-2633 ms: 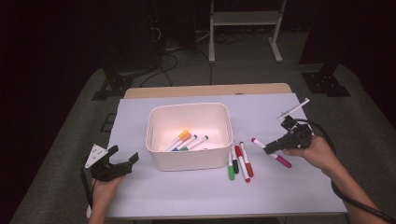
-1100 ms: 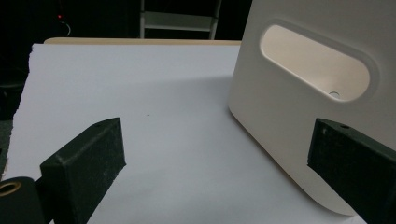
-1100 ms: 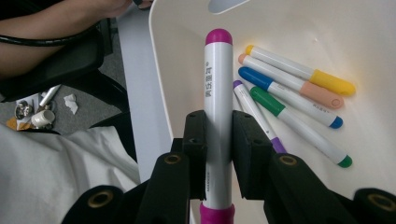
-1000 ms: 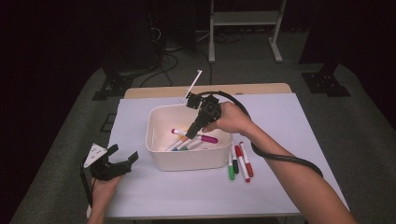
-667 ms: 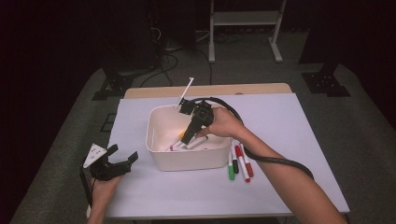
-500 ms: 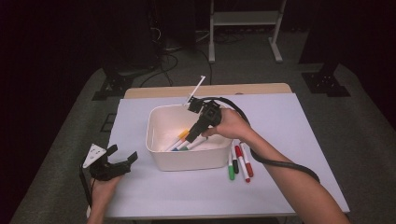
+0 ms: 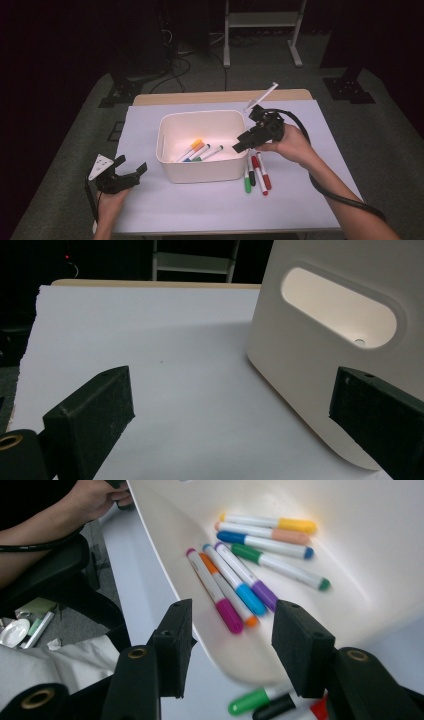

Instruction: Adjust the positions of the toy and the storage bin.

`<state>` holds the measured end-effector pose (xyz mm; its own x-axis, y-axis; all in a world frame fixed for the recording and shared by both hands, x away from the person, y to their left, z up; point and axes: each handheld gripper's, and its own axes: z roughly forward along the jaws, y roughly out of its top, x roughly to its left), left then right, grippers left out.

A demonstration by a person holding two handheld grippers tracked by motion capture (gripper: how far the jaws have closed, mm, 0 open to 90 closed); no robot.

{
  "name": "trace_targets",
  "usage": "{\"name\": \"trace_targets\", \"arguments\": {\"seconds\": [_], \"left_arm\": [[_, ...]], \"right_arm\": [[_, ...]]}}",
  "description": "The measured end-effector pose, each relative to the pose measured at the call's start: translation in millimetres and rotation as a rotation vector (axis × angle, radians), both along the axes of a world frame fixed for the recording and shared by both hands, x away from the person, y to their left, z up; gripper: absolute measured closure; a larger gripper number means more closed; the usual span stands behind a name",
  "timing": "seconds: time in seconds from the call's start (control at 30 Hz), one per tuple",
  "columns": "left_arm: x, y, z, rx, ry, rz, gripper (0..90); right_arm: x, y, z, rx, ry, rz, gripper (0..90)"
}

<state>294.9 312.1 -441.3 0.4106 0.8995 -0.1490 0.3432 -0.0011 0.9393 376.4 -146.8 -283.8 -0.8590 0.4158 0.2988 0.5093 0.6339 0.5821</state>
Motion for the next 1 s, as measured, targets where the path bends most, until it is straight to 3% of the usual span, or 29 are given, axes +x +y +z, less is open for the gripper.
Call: {"name": "trace_targets", "arguments": {"seconds": [0.23, 0.33, 0.5, 0.63, 0.83, 1.0], "left_arm": [[-0.1, -1.4, -0.4, 0.004, 0.007, -0.003, 2.7], [-0.3, -1.5, -0.5, 0.009, 0.007, -0.004, 2.7], [0.0, -1.7, -0.7, 0.009, 0.007, -0.003, 2.6], [0.6, -2.3, -1.0, 0.009, 0.010, -0.006, 2.7], [0.3, -1.8, -0.6, 0.008, 0.008, -0.006, 2.7], [0.3, -2.3, -0.5, 0.007, 0.006, -0.008, 2.7]], "right_arm": [[-10.9, -50.5, -10.4, 0.033, -0.016, -0.096, 46.5], [-15.9, -70.6, -25.0, 0.050, -0.004, -0.147, 46.5], [-22.4, -90.7, -57.9, 0.035, 0.016, -0.234, 46.5], [-19.8, -94.7, -84.2, 0.028, 0.040, -0.292, 45.2], [-13.4, -85.7, -112.3, -0.002, 0.072, -0.317, 45.3], [-9.7, -74.5, -131.2, -0.069, 0.071, -0.341, 45.5]]}}
